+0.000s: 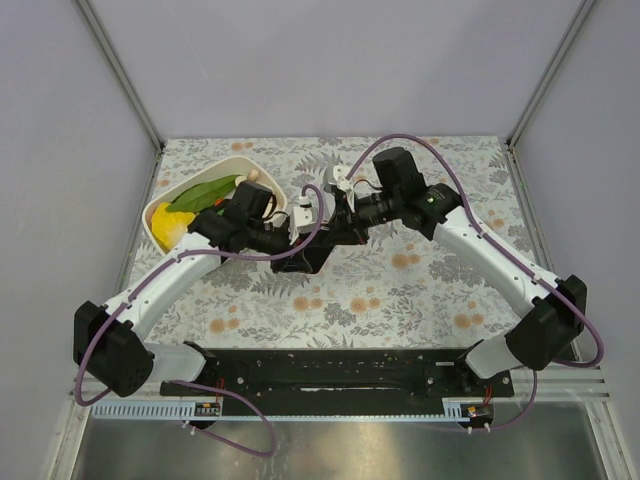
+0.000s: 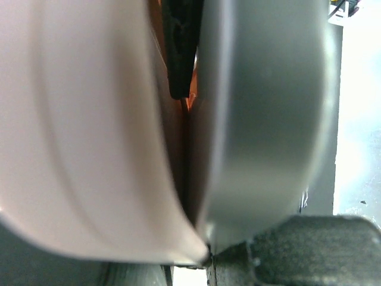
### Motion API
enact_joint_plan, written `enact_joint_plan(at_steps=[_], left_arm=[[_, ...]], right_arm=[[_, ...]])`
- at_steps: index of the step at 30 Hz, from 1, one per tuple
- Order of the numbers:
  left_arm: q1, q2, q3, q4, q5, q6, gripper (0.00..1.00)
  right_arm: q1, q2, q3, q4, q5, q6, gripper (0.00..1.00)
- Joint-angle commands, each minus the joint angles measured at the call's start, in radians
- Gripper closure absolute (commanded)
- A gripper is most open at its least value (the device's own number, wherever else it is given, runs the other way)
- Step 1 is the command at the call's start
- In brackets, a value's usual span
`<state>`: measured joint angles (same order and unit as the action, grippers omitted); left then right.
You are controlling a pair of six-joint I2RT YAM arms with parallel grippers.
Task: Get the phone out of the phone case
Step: Remove the phone case from the phone.
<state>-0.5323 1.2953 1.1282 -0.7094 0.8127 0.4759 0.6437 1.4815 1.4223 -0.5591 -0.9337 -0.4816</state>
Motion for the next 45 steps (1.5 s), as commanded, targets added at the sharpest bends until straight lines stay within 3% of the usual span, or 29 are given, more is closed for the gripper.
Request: enact_joint_plan(at_steps=[1, 4, 10, 12, 15, 28, 33, 38, 45], left_arm=[[0.005, -0.083, 0.055, 0.249, 0.094, -0.025, 0.98], [0.006, -0.083, 0.041, 0.249, 0.072, -0.019, 0.9], [0.006, -0.082, 0.038, 0.237, 0.066, -0.04, 0.43], [0.006, -0.088, 0.033, 0.241, 0.065, -0.046, 0.22], [0.008, -0.099, 0.025, 0.246, 0.066, -0.057, 0.11], [0.115, -0.128, 0.01, 0.255, 0.117, -0.194, 0.06], [0.118, -0.12, 0.019, 0.33, 0.135, -0.354, 0.06], [0.118, -0.048, 0.064, 0.375, 0.219, -0.473, 0.15], [0.117, 0.002, 0.076, 0.436, 0.23, -0.598, 0.23]], right_arm=[[0.053, 0.04, -0.008, -0.163, 0.075, -0.071, 1.0], [0.053, 0.03, 0.001, -0.174, 0.096, -0.075, 1.0], [0.054, -0.003, -0.008, -0.174, 0.145, -0.074, 1.0], [0.053, -0.009, -0.011, -0.174, 0.156, -0.072, 1.0], [0.053, -0.02, -0.017, -0.174, 0.168, -0.072, 1.0], [0.051, -0.082, -0.031, -0.174, 0.223, -0.064, 1.0], [0.054, -0.109, -0.034, -0.176, 0.228, -0.071, 1.0], [0.065, -0.115, -0.023, -0.185, 0.228, -0.084, 1.0], [0.083, -0.104, -0.022, -0.206, 0.228, -0.097, 1.0]])
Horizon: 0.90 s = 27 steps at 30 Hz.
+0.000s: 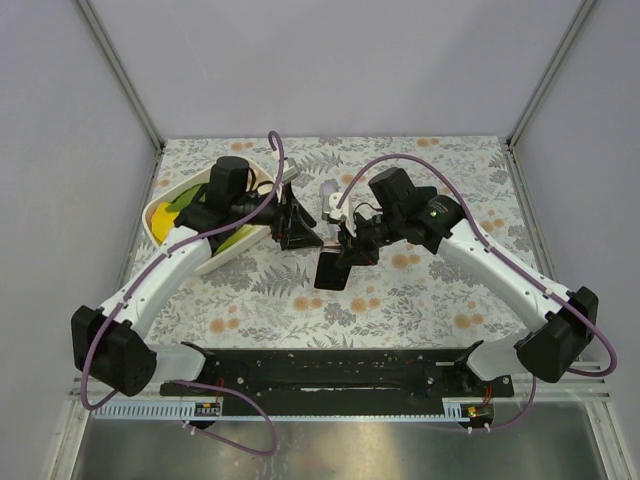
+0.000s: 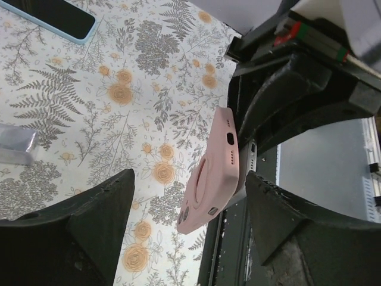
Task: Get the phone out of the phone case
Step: Remove the phone case from the phone.
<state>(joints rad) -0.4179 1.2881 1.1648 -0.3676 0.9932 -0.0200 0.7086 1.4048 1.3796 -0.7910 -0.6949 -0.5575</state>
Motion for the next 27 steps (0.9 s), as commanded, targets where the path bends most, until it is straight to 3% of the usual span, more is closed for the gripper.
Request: enact_joint_plan(at_steps=[1, 27], left_arm=[[0.001, 0.016, 0.041, 0.101, 0.045, -0.109, 0.24], [-0.074, 0.066, 0.033, 0.114, 0.001, -0.124, 0.3]], right_arm=[[0.022, -0.027, 0.021, 0.027, -0.009, -0.022, 1.0], [0.022, -0.03, 0.027, 0.029, 0.0, -0.022, 1.0]])
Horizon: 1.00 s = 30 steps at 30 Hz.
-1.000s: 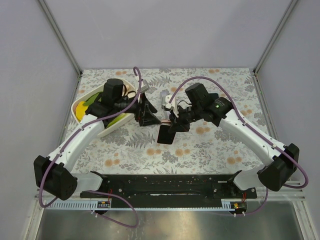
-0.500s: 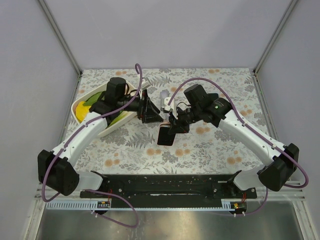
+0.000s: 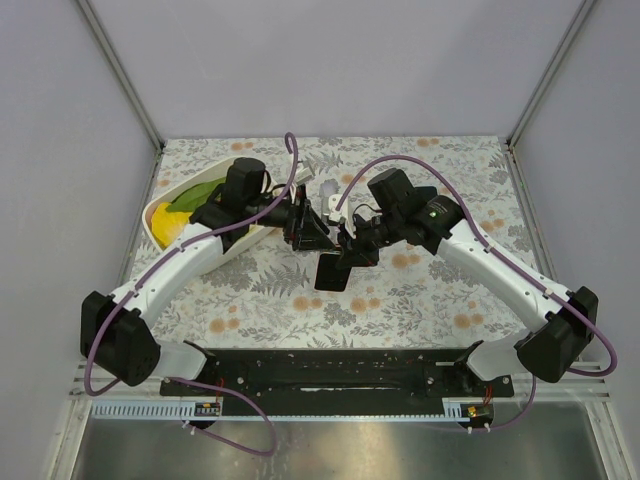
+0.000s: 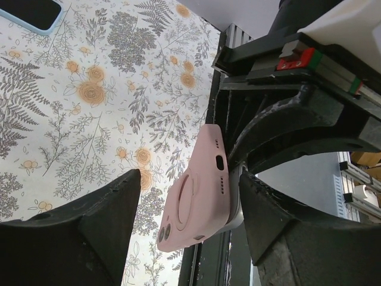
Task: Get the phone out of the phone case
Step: Remove the phone case from the phone.
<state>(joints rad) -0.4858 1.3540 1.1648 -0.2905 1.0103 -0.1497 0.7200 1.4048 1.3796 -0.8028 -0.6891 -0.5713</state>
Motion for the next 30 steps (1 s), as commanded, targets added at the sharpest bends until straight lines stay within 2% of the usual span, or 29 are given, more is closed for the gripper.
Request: enact_joint_plan(at_steps=[1, 12, 17, 30], left_arm=[[-0.008, 0.002, 0.032, 0.036, -0.025, 0.009, 0.3], [-0.039, 0.013, 0.032, -0.019, -0.128, 0.084, 0.39], [-0.05, 0.016, 0.022, -0.027, -0.107, 0.107, 0.44], [-0.059, 0.016, -0.031, -0.016, -0.049, 0.136, 0.47]], right_arm=[[0.01, -0.03, 0.026, 0.04, -0.006, -0.009, 1.0], [0.012, -0.049, 0.029, 0.04, -0.015, -0.006, 1.0], [0.01, -0.05, 0.036, 0.045, 0.0, 0.001, 1.0], [0.01, -0.075, 0.035, 0.093, 0.036, 0.053, 1.0]])
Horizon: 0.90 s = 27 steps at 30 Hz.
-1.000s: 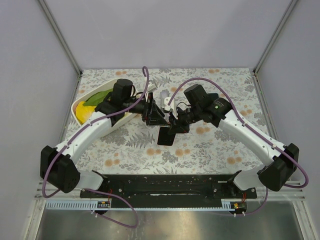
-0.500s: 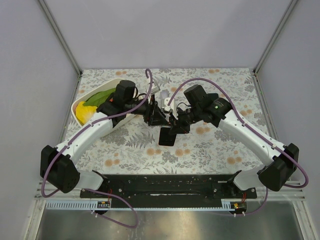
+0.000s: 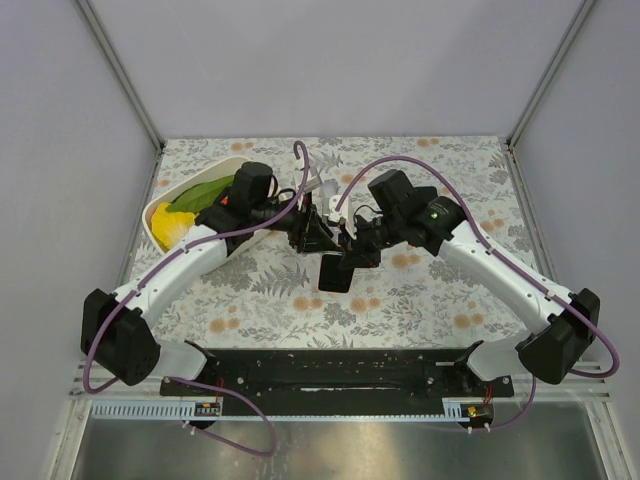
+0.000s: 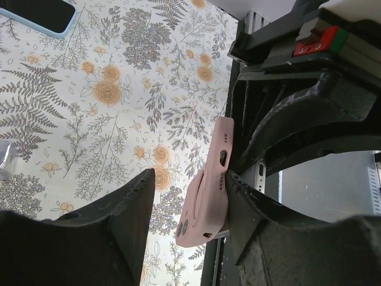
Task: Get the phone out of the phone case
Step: Remove the phone case from the phone.
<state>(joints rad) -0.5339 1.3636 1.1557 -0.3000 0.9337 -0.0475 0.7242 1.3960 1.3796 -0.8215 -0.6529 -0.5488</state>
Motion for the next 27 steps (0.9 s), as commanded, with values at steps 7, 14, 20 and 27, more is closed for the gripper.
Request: enact_joint_plan(at_steps=[7, 14, 20, 27], left_arm=[[-0.014, 0.022, -0.036, 0.018, 0.039, 0.018, 0.68], [-0.012, 0.045, -0.002, 0.029, -0.027, -0.015, 1.0], [0.003, 0.094, 0.052, -0.022, -0.157, 0.032, 1.0], [0.064, 0.153, 0.061, -0.024, -0.222, 0.04, 1.0]], right_arm=[[0.006, -0.077, 0.033, 0.122, -0.013, 0.052, 1.0], [0.007, -0.089, -0.002, 0.119, -0.083, 0.066, 1.0], [0.006, -0.1, 0.002, 0.108, -0.152, 0.079, 1.0], [0.007, -0.104, 0.018, 0.084, -0.168, 0.087, 1.0]])
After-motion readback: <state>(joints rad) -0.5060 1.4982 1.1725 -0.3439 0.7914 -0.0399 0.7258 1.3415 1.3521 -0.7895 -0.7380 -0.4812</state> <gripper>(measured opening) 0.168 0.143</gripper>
